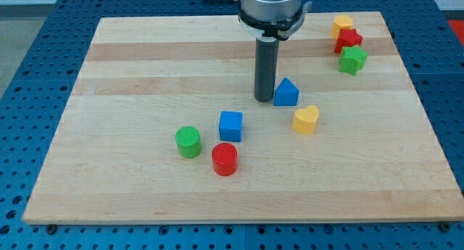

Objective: Move the blue triangle towards the bottom of the green star

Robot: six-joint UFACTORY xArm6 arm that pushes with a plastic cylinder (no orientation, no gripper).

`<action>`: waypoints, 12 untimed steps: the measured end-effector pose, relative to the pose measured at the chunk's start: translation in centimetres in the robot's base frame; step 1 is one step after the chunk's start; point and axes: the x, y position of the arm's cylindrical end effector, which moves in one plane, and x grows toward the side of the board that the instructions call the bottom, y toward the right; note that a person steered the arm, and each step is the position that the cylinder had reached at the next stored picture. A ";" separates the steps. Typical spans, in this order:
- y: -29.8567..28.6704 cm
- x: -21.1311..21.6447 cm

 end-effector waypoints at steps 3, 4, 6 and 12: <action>3.2 0.0; 5.9 0.0; 11.7 -0.1; 16.8 2.7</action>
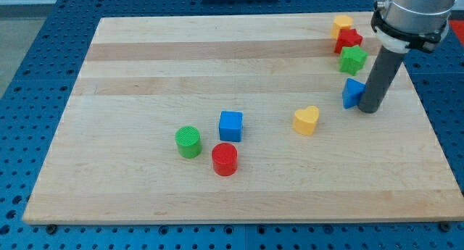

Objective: Move the blue triangle towards the bottom of the green star

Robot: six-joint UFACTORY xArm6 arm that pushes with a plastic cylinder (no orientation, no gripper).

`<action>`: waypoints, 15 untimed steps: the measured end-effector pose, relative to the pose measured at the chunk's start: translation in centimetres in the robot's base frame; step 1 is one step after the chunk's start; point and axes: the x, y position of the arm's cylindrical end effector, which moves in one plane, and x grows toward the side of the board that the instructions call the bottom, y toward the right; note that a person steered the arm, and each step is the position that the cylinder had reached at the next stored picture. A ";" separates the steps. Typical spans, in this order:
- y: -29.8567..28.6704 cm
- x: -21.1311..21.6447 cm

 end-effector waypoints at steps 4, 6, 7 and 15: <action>-1.5 -0.6; -1.6 0.2; -2.1 0.9; 1.6 -2.3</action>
